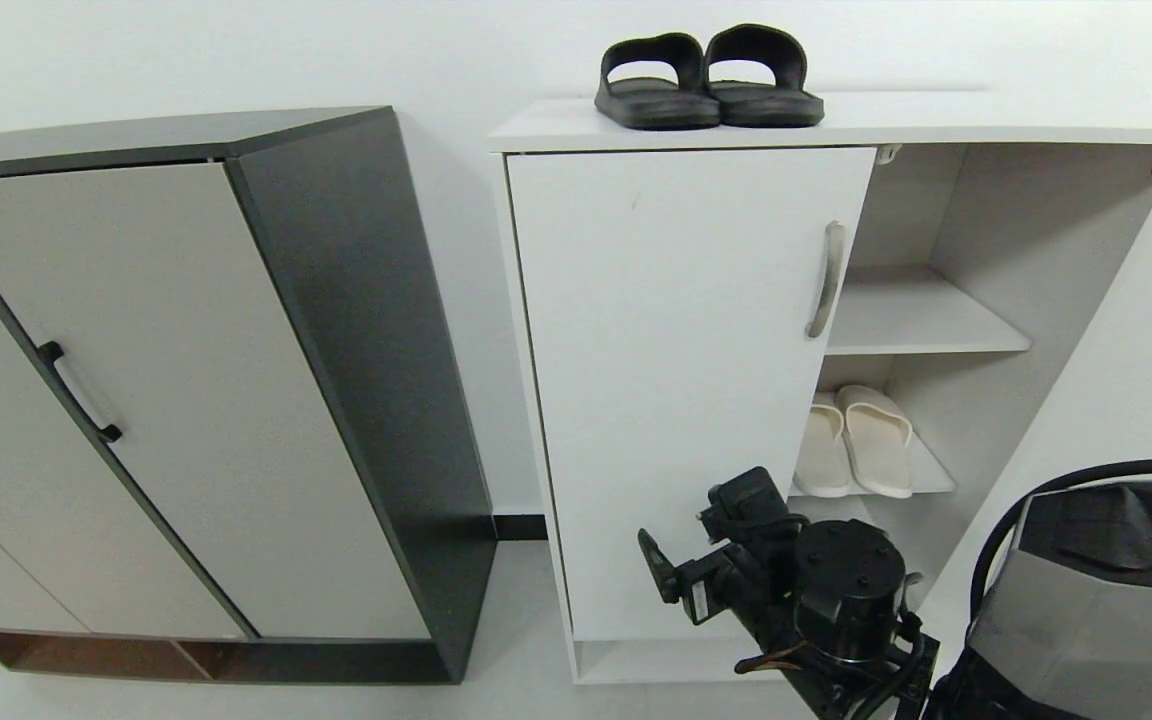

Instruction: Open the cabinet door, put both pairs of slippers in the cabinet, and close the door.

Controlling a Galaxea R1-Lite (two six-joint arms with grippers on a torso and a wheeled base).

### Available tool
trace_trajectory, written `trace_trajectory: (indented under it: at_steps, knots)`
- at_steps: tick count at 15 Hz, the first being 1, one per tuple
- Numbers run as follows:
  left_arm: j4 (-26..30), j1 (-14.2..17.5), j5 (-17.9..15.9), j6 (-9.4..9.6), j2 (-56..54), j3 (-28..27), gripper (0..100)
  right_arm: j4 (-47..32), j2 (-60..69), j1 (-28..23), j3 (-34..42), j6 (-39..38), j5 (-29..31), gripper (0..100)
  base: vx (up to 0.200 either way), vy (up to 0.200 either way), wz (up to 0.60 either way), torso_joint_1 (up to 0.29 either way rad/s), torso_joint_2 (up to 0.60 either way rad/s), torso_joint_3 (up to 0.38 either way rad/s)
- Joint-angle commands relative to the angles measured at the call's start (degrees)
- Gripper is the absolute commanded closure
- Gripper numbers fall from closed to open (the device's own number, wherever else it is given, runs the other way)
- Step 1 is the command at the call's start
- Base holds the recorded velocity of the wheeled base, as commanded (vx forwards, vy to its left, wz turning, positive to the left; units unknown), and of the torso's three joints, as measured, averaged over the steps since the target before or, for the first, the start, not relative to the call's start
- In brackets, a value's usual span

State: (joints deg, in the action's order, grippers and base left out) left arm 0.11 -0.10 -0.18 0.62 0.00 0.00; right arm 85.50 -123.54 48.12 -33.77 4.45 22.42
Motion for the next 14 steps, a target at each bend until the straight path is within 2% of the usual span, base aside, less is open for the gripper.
trace_trajectory:
  at_steps: [1, 4, 7, 14]
  knots:
    - [0.0, 0.0, 0.0, -0.01, 0.1, 0.0, 100, 0.1, -0.3, 0.0, 0.2, 0.0, 0.0, 0, 0.0, 0.0, 0.0, 0.002, -0.22, -0.237]
    - [0.0, 0.0, 0.0, -0.09, 0.0, 0.0, 100, 0.0, -0.3, 0.0, 0.4, 0.0, -0.1, 0, 0.0, 0.0, 0.0, 0.02, -0.24, -0.338]
    - [0.0, 0.0, 0.0, -0.09, 0.1, 0.0, 100, 0.0, -0.3, 0.0, 0.3, 0.0, -0.1, 0, 0.0, 0.0, 0.0, 0.048, -0.54, -0.354]
    - [0.0, 0.0, 0.0, -0.09, 0.0, 0.0, 100, 0.0, -0.3, 0.0, 0.4, 0.0, -0.1, 0, 0.0, 0.0, 0.0, 0.127, -0.46, -0.335]
